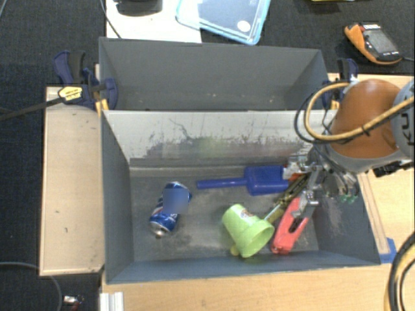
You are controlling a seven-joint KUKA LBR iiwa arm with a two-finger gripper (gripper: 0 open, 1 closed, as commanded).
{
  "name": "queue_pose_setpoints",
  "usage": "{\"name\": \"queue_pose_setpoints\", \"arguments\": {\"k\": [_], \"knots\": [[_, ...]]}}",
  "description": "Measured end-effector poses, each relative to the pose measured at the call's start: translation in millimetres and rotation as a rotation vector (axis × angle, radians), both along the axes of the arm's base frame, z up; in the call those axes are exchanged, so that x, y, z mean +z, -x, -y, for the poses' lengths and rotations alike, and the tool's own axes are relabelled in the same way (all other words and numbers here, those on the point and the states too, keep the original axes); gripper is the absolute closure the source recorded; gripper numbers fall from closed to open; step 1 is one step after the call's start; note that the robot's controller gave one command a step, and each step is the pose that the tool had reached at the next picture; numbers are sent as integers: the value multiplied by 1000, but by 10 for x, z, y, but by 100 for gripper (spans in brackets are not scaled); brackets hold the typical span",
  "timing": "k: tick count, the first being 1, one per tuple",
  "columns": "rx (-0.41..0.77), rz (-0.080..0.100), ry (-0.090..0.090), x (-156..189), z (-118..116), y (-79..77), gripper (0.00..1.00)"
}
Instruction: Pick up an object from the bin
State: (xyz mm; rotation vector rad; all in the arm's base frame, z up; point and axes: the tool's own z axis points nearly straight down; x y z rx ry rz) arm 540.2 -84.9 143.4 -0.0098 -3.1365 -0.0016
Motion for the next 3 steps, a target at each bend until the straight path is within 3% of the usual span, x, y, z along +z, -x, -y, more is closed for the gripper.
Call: {"name": "queue_pose_setpoints", "arguments": {"k": [1,2,3], "knots": [[3,8,1,44,-2,-19,0],[79,7,2,-22,-148,-72,0],[-30,11,1,-361,-190,51,0]]}}
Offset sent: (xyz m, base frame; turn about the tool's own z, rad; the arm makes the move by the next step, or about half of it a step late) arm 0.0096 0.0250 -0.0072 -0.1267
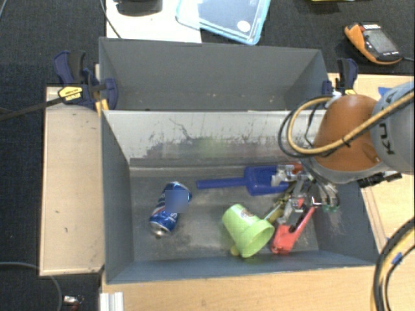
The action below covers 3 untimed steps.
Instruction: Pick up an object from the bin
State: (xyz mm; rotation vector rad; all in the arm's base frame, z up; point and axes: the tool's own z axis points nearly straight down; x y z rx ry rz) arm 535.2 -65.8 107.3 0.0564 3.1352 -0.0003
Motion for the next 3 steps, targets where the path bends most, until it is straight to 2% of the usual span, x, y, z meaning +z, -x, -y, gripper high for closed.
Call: {"name": "queue_pose_setpoints", "arguments": {"k": [1,2,3], "knots": [[159,4,1,55,-458,-265,0],[460,1,1,153,-167,-307,0],[463,-4,0,664,-110,-349,0]]}}
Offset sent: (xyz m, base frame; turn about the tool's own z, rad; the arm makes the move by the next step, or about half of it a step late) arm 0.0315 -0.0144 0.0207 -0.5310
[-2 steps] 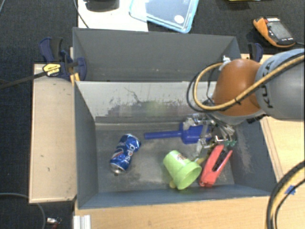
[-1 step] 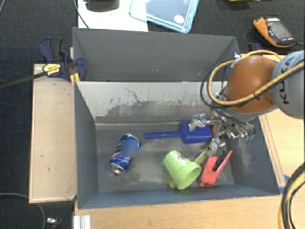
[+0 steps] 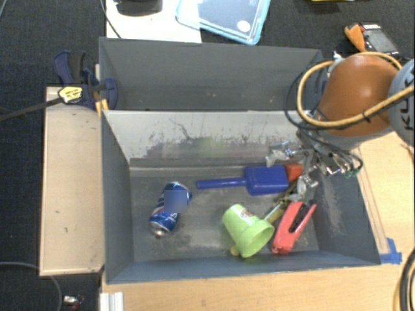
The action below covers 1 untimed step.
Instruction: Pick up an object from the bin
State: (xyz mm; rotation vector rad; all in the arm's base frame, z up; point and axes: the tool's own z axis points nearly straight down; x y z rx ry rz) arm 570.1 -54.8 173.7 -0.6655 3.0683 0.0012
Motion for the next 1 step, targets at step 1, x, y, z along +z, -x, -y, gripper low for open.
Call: {"name": "queue_pose_setpoints", "arguments": {"k": [1], "knots": [[34,-1,1,908,-288,138,0]]}}
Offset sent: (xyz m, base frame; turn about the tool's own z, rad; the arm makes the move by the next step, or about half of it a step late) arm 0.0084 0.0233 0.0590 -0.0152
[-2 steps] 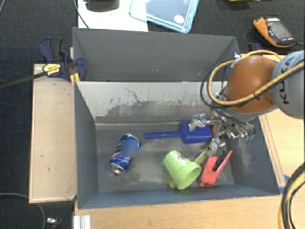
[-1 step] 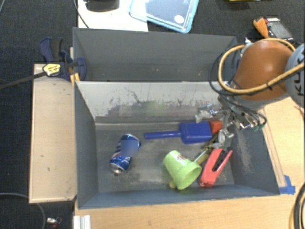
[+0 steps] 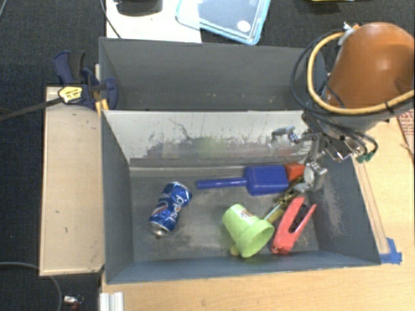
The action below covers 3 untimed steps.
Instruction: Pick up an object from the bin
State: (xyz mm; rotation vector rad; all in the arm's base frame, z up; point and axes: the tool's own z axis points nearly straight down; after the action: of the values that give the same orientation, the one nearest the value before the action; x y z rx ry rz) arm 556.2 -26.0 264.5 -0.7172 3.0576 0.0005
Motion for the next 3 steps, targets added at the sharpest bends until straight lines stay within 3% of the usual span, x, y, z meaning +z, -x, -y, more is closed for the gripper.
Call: {"name": "queue_pose_setpoints", "arguments": {"k": [1,2,3], "knots": [[9,13,0,270,-11,-56,0],[251,15,2,-276,-60,-201,0],[262,19,2,-603,-591,-136,0]]}}
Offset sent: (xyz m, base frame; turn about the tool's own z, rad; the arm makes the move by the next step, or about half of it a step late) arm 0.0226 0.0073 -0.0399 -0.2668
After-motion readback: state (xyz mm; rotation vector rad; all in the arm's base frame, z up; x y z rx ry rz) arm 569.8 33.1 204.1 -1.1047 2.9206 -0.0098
